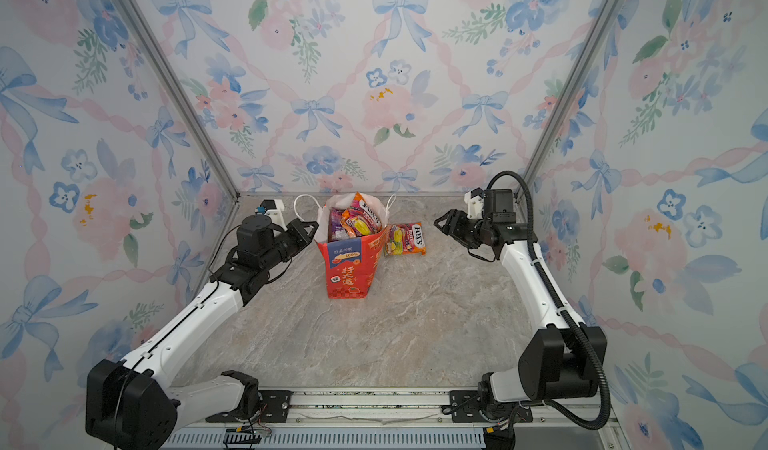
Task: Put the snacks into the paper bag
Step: 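Raise the right gripper and move it toward the small Fox's fruits packet, then lower the open right gripper over the small Fox's packet and close it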
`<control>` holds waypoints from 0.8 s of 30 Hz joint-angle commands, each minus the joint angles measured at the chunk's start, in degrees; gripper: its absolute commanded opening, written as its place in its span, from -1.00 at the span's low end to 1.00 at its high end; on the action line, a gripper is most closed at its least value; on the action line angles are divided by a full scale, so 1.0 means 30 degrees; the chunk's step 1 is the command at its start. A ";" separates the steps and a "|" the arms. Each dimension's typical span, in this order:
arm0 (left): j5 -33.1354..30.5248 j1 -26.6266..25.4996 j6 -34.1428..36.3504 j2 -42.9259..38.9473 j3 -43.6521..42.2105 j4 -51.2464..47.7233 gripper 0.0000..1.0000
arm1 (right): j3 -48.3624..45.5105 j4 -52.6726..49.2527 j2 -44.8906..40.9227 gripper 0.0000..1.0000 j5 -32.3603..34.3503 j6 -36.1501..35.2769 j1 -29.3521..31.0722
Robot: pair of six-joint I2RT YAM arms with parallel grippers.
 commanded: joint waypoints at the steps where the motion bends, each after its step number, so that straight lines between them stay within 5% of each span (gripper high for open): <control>1: -0.0389 0.0207 0.0203 -0.0434 -0.0049 0.0339 -1.00 | -0.0846 0.2668 0.0740 0.39 -0.1279 0.1088 -0.0177; 24: -0.0297 0.0076 0.0176 -0.0349 0.0353 0.0188 -1.00 | -0.3271 0.9548 0.7006 0.72 -0.2680 0.4643 -0.0086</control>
